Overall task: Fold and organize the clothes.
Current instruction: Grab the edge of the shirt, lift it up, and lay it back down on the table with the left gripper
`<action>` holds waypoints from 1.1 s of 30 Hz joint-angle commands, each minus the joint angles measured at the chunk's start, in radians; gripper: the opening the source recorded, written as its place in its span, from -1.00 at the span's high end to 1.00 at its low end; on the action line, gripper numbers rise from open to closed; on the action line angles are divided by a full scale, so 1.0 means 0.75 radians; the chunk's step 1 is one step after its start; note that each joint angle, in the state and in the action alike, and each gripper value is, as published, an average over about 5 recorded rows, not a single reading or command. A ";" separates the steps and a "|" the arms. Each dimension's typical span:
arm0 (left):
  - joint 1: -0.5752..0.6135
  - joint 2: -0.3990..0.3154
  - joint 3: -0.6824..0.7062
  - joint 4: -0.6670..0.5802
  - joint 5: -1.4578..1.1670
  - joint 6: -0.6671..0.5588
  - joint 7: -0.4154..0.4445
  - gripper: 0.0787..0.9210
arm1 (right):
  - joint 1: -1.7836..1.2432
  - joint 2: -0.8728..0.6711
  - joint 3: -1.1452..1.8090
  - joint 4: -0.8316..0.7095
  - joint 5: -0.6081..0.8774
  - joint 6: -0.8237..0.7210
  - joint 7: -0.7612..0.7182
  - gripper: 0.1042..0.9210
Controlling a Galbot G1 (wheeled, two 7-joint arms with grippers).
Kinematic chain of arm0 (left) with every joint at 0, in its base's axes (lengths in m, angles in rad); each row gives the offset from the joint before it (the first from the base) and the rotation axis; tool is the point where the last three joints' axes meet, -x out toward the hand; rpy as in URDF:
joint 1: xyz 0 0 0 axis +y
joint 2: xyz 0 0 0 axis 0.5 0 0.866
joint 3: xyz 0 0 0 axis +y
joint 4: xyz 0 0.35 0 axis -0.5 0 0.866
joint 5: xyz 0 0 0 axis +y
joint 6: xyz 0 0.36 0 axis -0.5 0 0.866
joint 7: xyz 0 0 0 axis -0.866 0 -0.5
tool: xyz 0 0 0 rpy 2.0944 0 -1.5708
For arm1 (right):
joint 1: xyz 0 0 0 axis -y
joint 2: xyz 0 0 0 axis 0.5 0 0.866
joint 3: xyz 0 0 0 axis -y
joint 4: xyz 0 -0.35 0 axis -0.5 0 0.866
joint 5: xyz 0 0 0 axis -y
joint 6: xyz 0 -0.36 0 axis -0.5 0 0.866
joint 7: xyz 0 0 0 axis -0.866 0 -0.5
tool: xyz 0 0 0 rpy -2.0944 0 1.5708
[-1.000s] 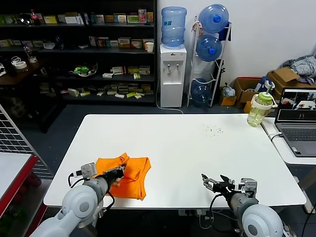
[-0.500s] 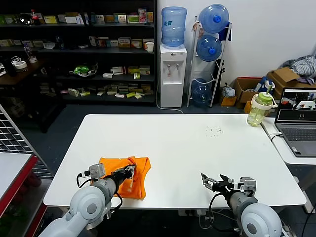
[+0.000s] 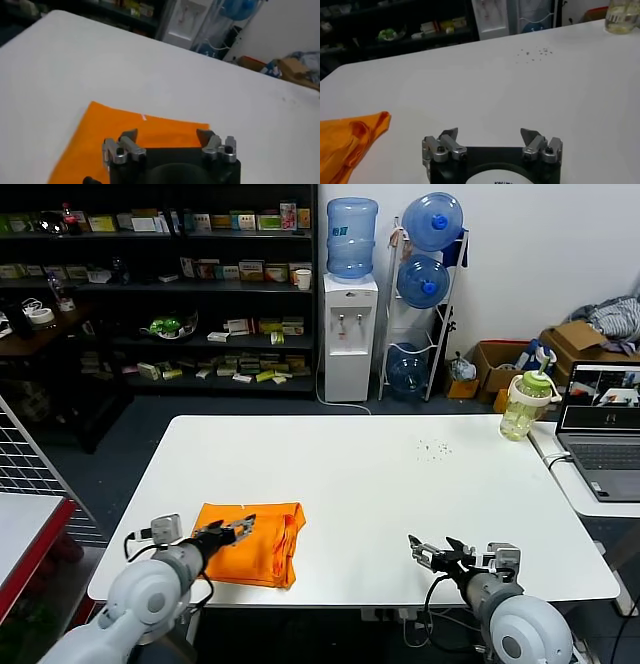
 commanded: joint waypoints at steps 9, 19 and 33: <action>0.031 0.363 -0.073 0.405 0.122 0.023 0.656 -0.77 | -0.004 -0.001 0.002 0.010 0.002 0.002 -0.007 -0.76; -0.012 0.299 -0.018 0.398 0.137 0.042 0.637 -0.77 | -0.019 -0.002 0.016 0.011 0.002 0.001 -0.006 -0.76; -0.025 0.256 0.016 0.396 0.195 0.025 0.599 -0.38 | -0.017 -0.002 0.012 0.010 0.002 0.002 -0.005 -0.76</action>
